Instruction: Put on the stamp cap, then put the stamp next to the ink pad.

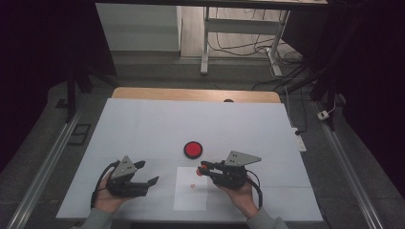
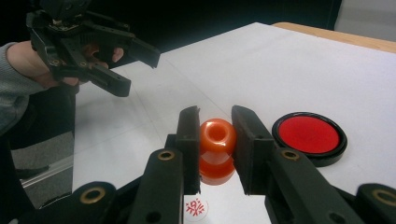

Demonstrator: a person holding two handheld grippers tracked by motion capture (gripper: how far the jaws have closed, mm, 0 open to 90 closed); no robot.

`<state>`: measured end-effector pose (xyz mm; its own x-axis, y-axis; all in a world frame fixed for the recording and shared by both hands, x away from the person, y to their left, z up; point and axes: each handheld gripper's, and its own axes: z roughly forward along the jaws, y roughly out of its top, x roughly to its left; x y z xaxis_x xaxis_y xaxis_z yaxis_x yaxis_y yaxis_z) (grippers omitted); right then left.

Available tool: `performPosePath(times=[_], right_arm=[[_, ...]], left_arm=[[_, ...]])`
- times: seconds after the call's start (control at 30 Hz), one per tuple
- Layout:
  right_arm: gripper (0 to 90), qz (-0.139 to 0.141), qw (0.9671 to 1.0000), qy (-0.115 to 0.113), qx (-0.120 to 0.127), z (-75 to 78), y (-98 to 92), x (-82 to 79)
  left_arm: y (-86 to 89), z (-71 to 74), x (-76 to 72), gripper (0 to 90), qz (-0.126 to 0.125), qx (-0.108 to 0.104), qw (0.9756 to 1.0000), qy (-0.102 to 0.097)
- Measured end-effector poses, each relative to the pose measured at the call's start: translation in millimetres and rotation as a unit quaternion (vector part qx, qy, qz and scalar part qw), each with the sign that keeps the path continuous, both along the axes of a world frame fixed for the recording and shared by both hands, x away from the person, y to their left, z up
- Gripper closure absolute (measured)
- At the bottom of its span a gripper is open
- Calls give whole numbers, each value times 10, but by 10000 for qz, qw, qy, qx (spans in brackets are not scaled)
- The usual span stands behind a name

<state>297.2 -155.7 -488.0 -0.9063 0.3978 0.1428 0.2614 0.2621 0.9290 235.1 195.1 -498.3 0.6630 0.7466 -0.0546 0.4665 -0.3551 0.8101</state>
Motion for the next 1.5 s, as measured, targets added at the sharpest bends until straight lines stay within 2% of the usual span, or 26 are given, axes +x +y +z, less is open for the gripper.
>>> performPosePath(times=[0.47, 0.9, 1.13, 1.27, 1.37, 1.5], right_arm=[[725, -118, 9999, -57, -105, -5, -33, 51], [724, -387, 9991, -60, -182, -7, -103, 205], [724, -591, 9975, -140, -373, -17, -134, 301], [724, -762, 9960, -80, -463, -57, -142, 382], [724, -893, 9941, -61, -617, -97, -136, 450], [724, -1015, 9903, -95, -948, -143, -121, 512]], left_arm=[[116, -34, -57, 245, 104, 9, 9999, 58], [156, -56, -49, 246, 157, 3, 9998, 96], [137, -62, -48, 246, 122, 39, 9999, 111], [142, -59, -51, 246, 131, 27, 9999, 99], [156, -56, -46, 246, 164, 0, 9998, 93], [169, -62, -37, 246, 186, -3, 9998, 109]])
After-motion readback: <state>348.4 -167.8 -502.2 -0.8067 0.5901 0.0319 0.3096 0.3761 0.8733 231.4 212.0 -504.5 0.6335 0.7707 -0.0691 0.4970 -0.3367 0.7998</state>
